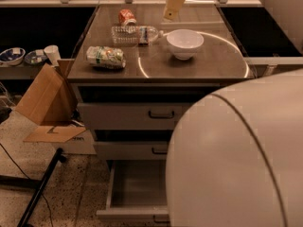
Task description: Place water bottle into bottom drawer
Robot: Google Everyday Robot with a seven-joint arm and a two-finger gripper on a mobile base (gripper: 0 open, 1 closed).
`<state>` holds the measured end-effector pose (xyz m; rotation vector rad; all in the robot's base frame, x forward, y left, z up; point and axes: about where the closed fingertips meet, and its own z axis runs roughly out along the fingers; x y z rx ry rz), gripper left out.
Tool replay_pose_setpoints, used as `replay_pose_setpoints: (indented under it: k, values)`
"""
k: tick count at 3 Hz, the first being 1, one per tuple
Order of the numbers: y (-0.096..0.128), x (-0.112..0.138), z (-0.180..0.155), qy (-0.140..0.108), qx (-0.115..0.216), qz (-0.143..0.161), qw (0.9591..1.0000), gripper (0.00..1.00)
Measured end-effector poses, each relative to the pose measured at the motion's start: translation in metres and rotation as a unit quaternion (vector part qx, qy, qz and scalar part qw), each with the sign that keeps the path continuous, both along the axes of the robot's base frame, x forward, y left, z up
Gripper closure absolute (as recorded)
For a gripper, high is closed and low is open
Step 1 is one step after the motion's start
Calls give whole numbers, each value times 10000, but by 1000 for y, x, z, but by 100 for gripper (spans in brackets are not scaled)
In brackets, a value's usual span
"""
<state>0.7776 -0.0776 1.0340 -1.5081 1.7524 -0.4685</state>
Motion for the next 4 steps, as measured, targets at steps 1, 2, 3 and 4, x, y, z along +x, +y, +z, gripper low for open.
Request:
replay_pose_setpoints:
  k: [1, 2, 3, 4]
  values:
    - [7, 3, -7, 95, 74, 46, 9999, 0]
    - [33, 20, -17, 199, 228, -60, 9995, 0]
    - [65, 47, -34, 401, 501, -455, 9969, 0]
    - [84, 60, -49, 560, 682, -679, 9938, 0]
